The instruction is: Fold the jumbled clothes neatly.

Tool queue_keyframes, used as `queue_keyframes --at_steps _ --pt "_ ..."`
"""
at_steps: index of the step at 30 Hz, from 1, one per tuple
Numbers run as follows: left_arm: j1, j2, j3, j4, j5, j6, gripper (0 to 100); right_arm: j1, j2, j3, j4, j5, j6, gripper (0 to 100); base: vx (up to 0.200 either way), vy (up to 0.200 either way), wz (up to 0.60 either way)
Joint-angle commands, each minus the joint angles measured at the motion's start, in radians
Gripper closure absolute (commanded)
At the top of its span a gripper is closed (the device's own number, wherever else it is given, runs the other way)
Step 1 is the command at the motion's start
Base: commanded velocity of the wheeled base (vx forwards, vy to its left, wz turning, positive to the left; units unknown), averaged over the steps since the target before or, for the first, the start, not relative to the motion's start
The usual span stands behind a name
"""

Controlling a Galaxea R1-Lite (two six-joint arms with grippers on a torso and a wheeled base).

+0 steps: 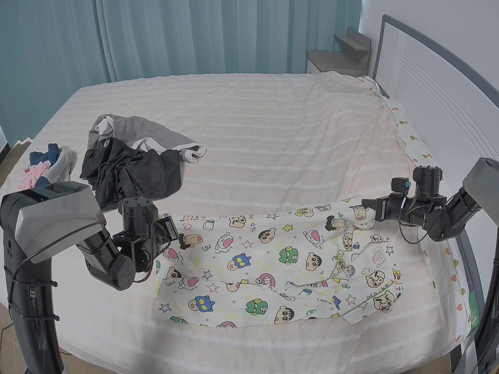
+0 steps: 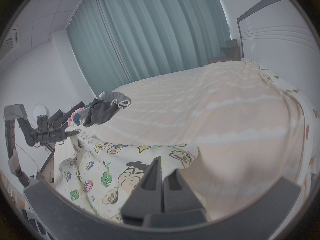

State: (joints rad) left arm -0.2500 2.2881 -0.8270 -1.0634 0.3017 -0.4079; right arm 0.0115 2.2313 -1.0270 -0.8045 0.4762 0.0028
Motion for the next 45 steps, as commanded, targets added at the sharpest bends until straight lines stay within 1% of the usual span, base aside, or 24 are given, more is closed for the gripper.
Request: queue_keyframes --at_steps 1,6,7,11,13,15,18,22,23,26,31,33,38,45 --pt "-0.014 -0.016 0.066 -0.059 0.000 0.009 100 -0.008 -0.050 0.131 -0.045 0.039 -0.029 100 0.000 0.000 0.00" --pt "-0.028 -0.012 0.128 -0.124 0.000 0.027 100 -0.008 -0.062 0.216 -0.099 0.058 -0.056 100 0.000 0.000 0.00" --pt "-0.031 -0.010 0.152 -0.145 0.000 0.035 100 -0.010 -0.064 0.248 -0.122 0.061 -0.075 100 0.000 0.000 0.00" --pt "-0.041 -0.010 0.195 -0.193 0.000 0.037 100 -0.025 -0.067 0.312 -0.159 0.064 -0.104 100 0.000 0.000 0.00" --pt "-0.051 -0.010 0.227 -0.222 0.000 0.037 100 -0.028 -0.065 0.366 -0.188 0.076 -0.122 100 0.000 0.000 0.00" --pt "-0.058 -0.009 0.256 -0.233 0.000 0.037 100 -0.033 -0.058 0.412 -0.217 0.088 -0.130 100 0.000 0.000 0.00" --pt "-0.064 -0.007 0.275 -0.237 0.000 0.035 100 -0.036 -0.051 0.447 -0.237 0.088 -0.139 100 0.000 0.000 0.00" --pt "-0.084 0.010 0.307 -0.239 -0.001 0.034 100 -0.036 -0.018 0.528 -0.283 0.088 -0.173 100 0.000 0.000 0.00" --pt "-0.084 0.010 0.307 -0.239 -0.001 0.034 100 -0.036 -0.018 0.528 -0.283 0.088 -0.173 100 0.000 0.000 0.00" --pt "-0.103 0.034 0.332 -0.279 0.000 0.035 100 -0.034 0.028 0.570 -0.351 0.088 -0.187 100 0.000 0.000 0.00" --pt "-0.104 0.067 0.365 -0.360 0.002 0.041 100 -0.034 0.079 0.624 -0.452 0.087 -0.193 100 0.000 0.000 0.00" --pt "-0.103 0.073 0.381 -0.374 0.002 0.049 100 -0.034 0.085 0.644 -0.472 0.087 -0.196 100 0.000 0.000 0.00" --pt "-0.100 0.076 0.414 -0.405 0.000 0.049 100 -0.034 0.091 0.659 -0.493 0.087 -0.196 100 0.000 0.000 0.00" --pt "-0.101 0.074 0.442 -0.406 -0.001 0.050 100 -0.038 0.080 0.671 -0.496 0.087 -0.196 100 0.000 0.000 0.00"
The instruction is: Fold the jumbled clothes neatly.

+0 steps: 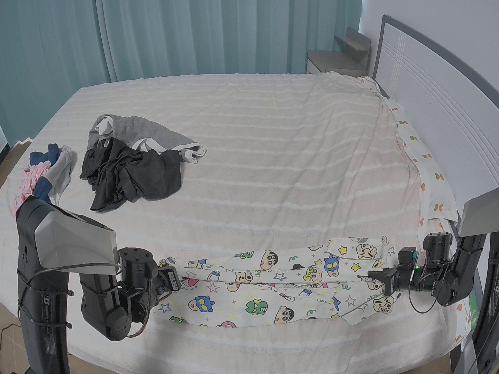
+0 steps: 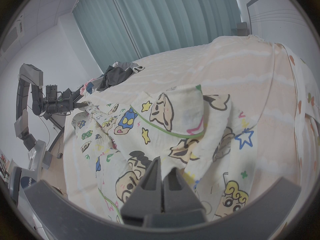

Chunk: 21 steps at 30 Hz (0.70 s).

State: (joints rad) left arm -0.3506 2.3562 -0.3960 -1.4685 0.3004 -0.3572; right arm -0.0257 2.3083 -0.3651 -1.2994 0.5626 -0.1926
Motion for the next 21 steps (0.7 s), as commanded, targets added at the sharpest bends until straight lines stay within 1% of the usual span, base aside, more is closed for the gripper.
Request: queue_keyframes --at_steps 1,19,20,21 --pt "-0.001 0.006 0.016 -0.003 0.000 0.000 100 0.001 0.002 0.014 -0.011 0.000 -0.001 100 0.000 0.000 0.00" --pt "-0.002 0.017 0.016 -0.021 0.000 -0.002 100 0.001 0.005 0.034 -0.037 -0.001 -0.001 100 0.000 0.000 0.00" --pt "-0.002 0.017 0.016 -0.021 0.000 -0.002 0 0.001 0.003 0.035 -0.038 -0.001 -0.001 0 0.000 0.000 0.00" --pt "-0.002 0.015 0.016 -0.023 0.000 -0.002 0 0.000 0.003 0.035 -0.040 -0.001 -0.001 0 0.000 0.000 0.00"
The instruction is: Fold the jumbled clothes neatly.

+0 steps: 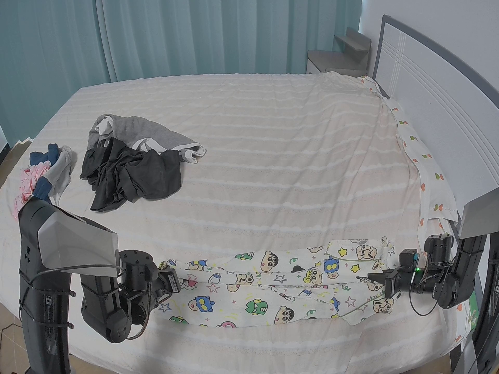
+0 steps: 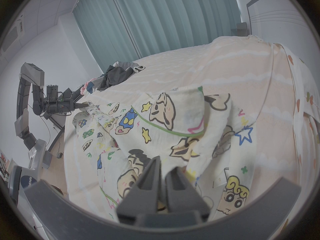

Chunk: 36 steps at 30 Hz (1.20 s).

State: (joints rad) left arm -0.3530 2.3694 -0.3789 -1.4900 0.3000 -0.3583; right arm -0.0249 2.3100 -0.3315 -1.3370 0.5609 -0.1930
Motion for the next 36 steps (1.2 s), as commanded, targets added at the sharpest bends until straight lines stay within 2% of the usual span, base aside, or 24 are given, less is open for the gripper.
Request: queue_keyframes --at_steps 1,6,18,28,30,33,36 --pt "0.000 0.002 -0.003 -0.003 0.002 -0.002 0 -0.001 -0.001 0.000 -0.004 0.001 0.000 0 0.000 0.000 0.00" --pt "0.000 0.011 0.002 -0.081 0.004 -0.005 0 -0.013 -0.018 0.003 -0.017 0.001 0.001 0 0.000 0.000 0.00" --pt "0.011 -0.048 0.017 -0.081 0.014 -0.037 0 -0.084 -0.104 0.034 -0.017 0.005 0.003 0 0.000 0.000 0.00" --pt "0.072 -0.202 0.046 -0.081 0.018 -0.194 0 -0.122 -0.207 0.029 -0.017 0.008 0.015 0 0.000 0.000 0.00" --pt "0.078 -0.234 0.052 -0.081 0.022 -0.232 0 -0.116 -0.224 0.029 -0.016 0.008 0.023 0 0.000 0.000 0.00" --pt "0.078 -0.351 0.089 -0.081 0.021 -0.372 0 -0.076 -0.259 0.000 -0.004 0.005 0.073 0 0.000 0.000 0.00" --pt "0.077 -0.410 0.114 -0.081 0.018 -0.426 0 -0.043 -0.264 -0.034 0.022 -0.002 0.102 0 0.000 0.000 0.00"
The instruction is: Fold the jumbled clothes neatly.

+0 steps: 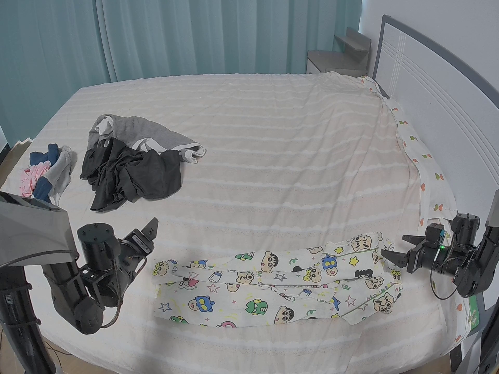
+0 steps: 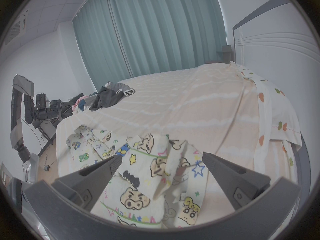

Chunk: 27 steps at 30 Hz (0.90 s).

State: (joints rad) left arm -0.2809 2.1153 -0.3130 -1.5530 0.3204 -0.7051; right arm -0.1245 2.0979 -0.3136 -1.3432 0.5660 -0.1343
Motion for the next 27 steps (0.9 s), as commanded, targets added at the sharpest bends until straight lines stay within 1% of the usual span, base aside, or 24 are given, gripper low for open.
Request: queue_keyframes --at_steps 1,4,5,6,9,10,11,13,14,19,27 --pt "0.000 -0.172 0.058 -0.018 -0.003 -0.093 0 0.074 -0.052 -0.067 0.053 -0.009 0.047 0 0.000 0.000 0.00" --pt "-0.003 -0.195 0.087 -0.018 -0.007 -0.123 0 0.111 -0.055 -0.110 0.147 -0.012 0.048 0 0.000 0.000 0.00" --pt "-0.003 -0.195 0.087 -0.018 -0.007 -0.123 0 0.111 -0.055 -0.110 0.147 -0.012 0.048 0 0.000 0.000 0.00" --pt "-0.003 -0.199 0.103 -0.018 -0.009 -0.142 0 0.131 -0.062 -0.139 0.205 -0.014 0.048 0 0.000 0.000 0.00" --pt "-0.004 -0.195 0.117 -0.018 -0.020 -0.174 0 0.143 -0.052 -0.202 0.291 -0.040 0.048 0 0.000 0.000 0.00" --pt "-0.004 -0.195 0.118 -0.018 -0.021 -0.180 0 0.143 -0.050 -0.209 0.297 -0.043 0.048 0 0.000 0.000 0.00" --pt "-0.004 -0.195 0.127 -0.018 -0.038 -0.195 0 0.143 -0.035 -0.251 0.326 -0.055 0.048 0 0.000 0.000 0.00" --pt "-0.004 -0.195 0.130 -0.018 -0.049 -0.201 0 0.143 -0.030 -0.268 0.337 -0.057 0.048 0 0.000 0.000 0.00" --pt "-0.003 -0.193 0.140 -0.018 -0.066 -0.205 0 0.144 -0.024 -0.302 0.371 -0.063 0.048 0 0.000 0.000 0.00" --pt "0.000 -0.190 0.147 -0.018 -0.067 -0.206 0 0.154 -0.012 -0.325 0.426 -0.064 0.048 0 0.000 0.000 0.00" --pt "-0.003 -0.189 0.149 -0.018 -0.067 -0.206 0 0.163 0.021 -0.349 0.426 -0.080 0.047 0 0.000 0.000 0.00"
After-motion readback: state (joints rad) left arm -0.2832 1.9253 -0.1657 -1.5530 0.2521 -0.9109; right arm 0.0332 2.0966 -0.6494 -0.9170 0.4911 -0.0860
